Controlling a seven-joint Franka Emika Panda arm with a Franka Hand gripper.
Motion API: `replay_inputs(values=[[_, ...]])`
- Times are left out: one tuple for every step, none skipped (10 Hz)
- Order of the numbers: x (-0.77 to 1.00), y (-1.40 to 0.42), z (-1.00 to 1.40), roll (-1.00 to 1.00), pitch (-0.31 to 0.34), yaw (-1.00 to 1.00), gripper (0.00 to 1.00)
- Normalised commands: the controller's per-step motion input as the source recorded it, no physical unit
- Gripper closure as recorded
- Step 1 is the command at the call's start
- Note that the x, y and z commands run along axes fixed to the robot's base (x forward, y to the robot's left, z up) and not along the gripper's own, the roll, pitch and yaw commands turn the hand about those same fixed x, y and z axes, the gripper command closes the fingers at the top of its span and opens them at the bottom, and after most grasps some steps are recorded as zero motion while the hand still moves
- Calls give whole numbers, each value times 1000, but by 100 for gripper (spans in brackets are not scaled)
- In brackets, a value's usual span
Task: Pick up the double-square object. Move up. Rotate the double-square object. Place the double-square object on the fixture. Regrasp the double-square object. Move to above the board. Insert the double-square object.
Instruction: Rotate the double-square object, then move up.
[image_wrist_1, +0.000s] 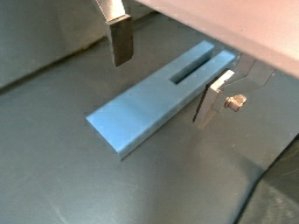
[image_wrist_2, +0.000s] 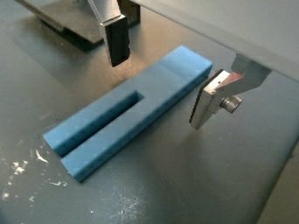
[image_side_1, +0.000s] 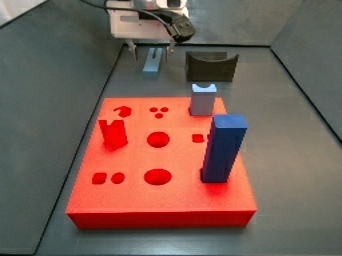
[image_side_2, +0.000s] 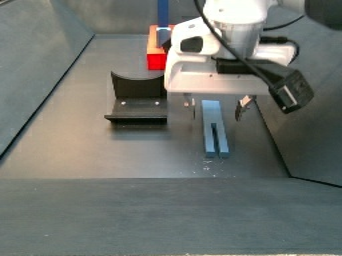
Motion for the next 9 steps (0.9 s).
replay_inputs(values=[[35, 19, -352, -140, -93, 4, 0], [30, 18, -235, -152, -102, 5, 0], [0, 0, 0, 0, 0, 0, 100], [0, 0, 833, 0, 0, 0, 100], [-14, -1, 812, -1, 11, 0, 100], [-27, 1, 725, 7, 27, -4, 100], [-20, 4, 608, 18, 43, -7, 100], [-11, 7, 431, 36, 67, -12, 100], [-12, 7, 292, 53, 76, -13, 100]])
